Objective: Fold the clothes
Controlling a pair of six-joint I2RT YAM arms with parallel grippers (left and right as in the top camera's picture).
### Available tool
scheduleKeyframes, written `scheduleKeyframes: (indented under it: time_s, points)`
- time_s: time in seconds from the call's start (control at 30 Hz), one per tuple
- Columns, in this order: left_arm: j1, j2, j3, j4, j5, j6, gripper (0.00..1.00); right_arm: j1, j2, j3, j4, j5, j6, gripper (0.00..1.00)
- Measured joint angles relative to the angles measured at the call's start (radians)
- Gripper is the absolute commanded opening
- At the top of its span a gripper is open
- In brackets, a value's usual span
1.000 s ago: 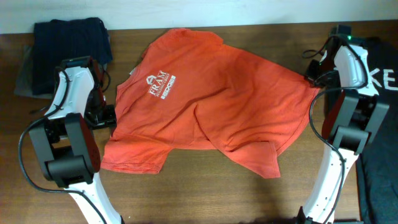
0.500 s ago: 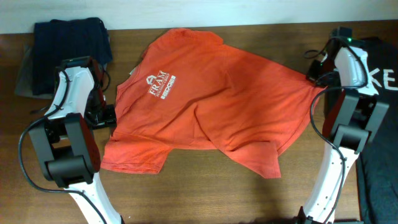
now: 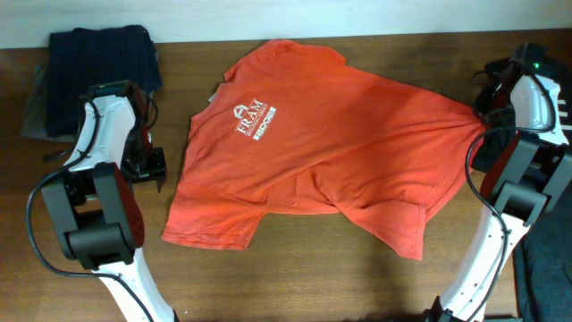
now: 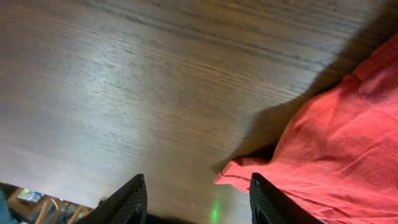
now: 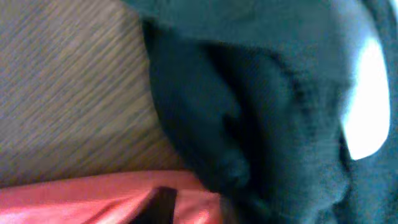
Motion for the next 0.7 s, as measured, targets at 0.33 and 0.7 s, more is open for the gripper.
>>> scheduleKeyframes:
  time_s: [0.33, 0.7]
  points:
    - [-0.081, -0.066, 0.24, 0.061, 0.002, 0.087, 0.75, -0.005, 0.055, 0.487, -0.369, -0.079, -0.009, 0.99]
    - [-0.235, -0.114, 0.309, 0.249, 0.183, 0.194, 0.99, 0.001, -0.168, 0.904, -0.675, -0.24, -0.011, 0.99]
